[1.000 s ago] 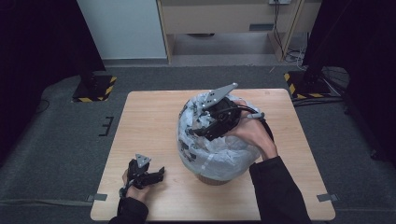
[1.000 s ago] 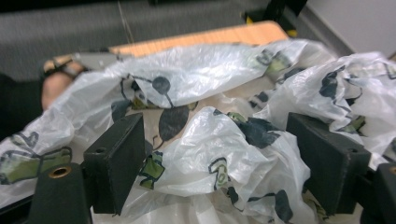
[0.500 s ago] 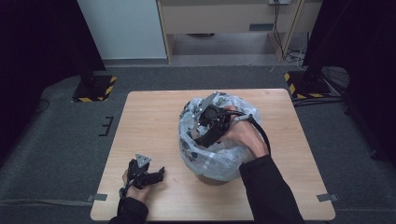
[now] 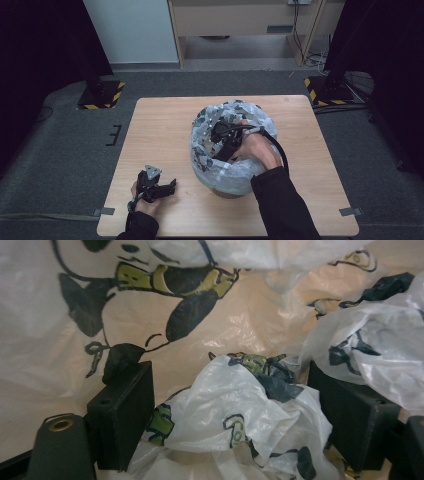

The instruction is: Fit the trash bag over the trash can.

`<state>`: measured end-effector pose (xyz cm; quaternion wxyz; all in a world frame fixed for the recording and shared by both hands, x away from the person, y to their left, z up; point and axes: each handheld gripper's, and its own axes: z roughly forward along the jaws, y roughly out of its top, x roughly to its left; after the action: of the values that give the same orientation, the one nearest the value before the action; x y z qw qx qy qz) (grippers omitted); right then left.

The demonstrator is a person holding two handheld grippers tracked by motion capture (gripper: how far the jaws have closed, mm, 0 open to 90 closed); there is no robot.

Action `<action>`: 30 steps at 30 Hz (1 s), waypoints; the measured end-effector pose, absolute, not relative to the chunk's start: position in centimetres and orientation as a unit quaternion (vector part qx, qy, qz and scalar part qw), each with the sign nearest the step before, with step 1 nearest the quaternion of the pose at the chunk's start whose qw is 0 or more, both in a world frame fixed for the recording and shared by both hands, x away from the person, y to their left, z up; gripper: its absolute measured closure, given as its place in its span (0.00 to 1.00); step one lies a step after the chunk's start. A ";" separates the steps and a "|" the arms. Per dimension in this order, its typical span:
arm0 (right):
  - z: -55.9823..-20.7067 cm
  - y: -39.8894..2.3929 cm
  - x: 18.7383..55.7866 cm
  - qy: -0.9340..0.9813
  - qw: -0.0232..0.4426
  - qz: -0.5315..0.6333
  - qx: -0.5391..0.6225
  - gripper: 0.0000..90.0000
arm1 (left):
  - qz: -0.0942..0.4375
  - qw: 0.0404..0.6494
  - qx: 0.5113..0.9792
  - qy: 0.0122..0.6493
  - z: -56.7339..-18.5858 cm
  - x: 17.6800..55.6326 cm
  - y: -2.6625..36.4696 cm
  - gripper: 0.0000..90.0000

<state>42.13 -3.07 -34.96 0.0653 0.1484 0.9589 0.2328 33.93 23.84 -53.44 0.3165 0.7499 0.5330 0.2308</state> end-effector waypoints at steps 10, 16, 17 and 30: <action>-34.1 -3.6 42.0 0.945 0.090 0.268 0.163 0.21 | 0.231 0.318 0.751 0.531 -53.5 33.9 23.8 0.16; -31.9 -4.6 41.8 0.920 0.108 0.337 0.168 0.20 | 0.231 0.318 0.751 0.531 -53.4 33.9 23.8 0.16; -31.7 -4.6 41.7 0.918 0.105 0.341 0.173 0.21 | 0.231 0.318 0.751 0.531 -53.4 33.9 23.8 0.16; -27.6 -5.3 40.7 0.898 0.163 0.364 0.184 0.21 | 0.230 0.318 0.752 0.530 -53.5 33.9 23.8 0.16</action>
<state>40.74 -5.29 -27.58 0.1633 0.1837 0.8984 0.3639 33.90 23.84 -53.45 0.3179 0.7517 0.5301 0.2300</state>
